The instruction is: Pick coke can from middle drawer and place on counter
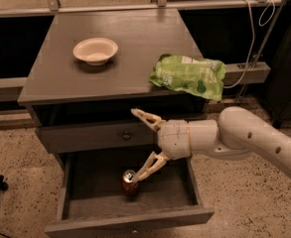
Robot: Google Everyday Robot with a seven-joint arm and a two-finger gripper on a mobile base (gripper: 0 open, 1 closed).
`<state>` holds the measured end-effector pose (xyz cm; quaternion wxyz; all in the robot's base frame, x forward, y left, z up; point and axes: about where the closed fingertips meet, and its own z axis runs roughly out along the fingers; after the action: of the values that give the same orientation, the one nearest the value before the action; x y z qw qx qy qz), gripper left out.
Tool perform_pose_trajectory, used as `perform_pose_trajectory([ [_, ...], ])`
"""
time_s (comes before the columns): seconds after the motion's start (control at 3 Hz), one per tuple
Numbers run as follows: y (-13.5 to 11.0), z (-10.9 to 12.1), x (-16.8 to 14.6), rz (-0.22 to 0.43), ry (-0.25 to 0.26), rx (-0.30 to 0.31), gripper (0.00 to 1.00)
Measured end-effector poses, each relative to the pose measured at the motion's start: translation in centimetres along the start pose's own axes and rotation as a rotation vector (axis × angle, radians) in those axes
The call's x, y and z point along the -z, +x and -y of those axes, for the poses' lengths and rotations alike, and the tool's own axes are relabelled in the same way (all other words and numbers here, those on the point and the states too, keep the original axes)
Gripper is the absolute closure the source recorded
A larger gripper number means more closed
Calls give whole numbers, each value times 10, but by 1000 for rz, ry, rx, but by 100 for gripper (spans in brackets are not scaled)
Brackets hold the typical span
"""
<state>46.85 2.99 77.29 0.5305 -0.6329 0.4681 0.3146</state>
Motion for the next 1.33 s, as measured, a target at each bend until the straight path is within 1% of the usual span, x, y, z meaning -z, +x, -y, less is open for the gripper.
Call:
perform_pose_trajectory([
  [0.33,11,-5,-1,3,-1,-6,0],
  [0.67,34,-12,-13,3,-28,-39,0],
  [1.0,90,-32,-30,18,-16,-82,0],
  [1.33,128,-45,-43,6,-18,-85,0],
])
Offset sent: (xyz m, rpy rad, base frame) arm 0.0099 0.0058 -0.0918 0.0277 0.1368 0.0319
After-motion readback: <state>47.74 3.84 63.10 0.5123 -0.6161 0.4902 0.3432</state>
